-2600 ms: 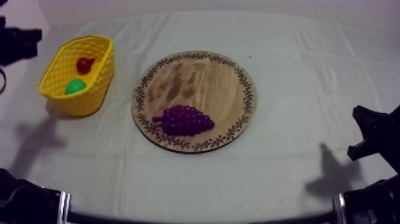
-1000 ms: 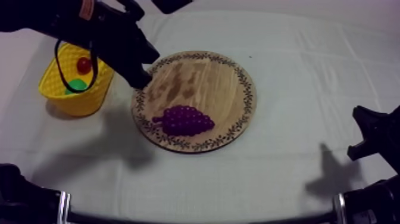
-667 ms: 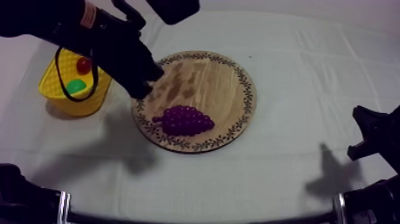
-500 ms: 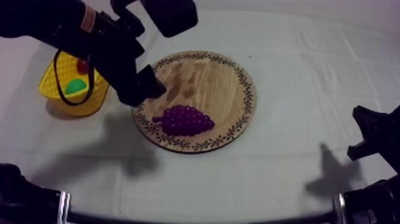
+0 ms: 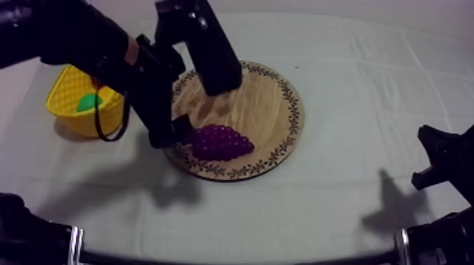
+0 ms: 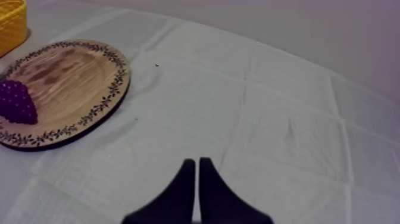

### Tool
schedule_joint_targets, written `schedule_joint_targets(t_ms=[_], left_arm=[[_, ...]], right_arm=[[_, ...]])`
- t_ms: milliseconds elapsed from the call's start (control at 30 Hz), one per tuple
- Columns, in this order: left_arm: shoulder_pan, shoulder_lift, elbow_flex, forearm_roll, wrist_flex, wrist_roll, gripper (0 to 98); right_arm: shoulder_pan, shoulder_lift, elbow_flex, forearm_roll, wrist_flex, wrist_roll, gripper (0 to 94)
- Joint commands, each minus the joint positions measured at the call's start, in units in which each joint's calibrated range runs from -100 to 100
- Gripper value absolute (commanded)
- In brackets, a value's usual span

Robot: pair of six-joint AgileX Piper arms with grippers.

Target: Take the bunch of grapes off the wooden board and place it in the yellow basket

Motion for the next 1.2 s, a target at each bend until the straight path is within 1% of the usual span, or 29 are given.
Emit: schedule_joint_targets(t_ms=[0,200,500,700,933,1167], left_arm=[[0.0,2.3,0.0,0.2,-1.5,-0.5,96.0],[0.0,9.0,-0.9,0.86,-5.1,-1.0,96.0],[-0.2,17.9,1.9,0.8,-13.5,-3.2,95.2],[-0.4,21.9,1.6,0.95,-18.1,-4.4,92.4],[-0.7,25.7,-0.8,0.98,-21.2,-5.4,90.2],[-0.8,29.3,-3.1,0.47,-21.9,-5.9,89.4]], right_arm=[[0.0,0.0,0.0,0.0,0.0,0.0,0.4],[0.0,0.0,0.0,0.0,0.0,0.0,0.4],[0.0,0.0,0.0,0.0,0.0,0.0,0.4],[0.0,0.0,0.0,0.0,0.0,0.0,0.4],[0.0,0.0,0.0,0.0,0.0,0.0,0.4],[0.0,0.0,0.0,0.0,0.0,0.0,0.4]])
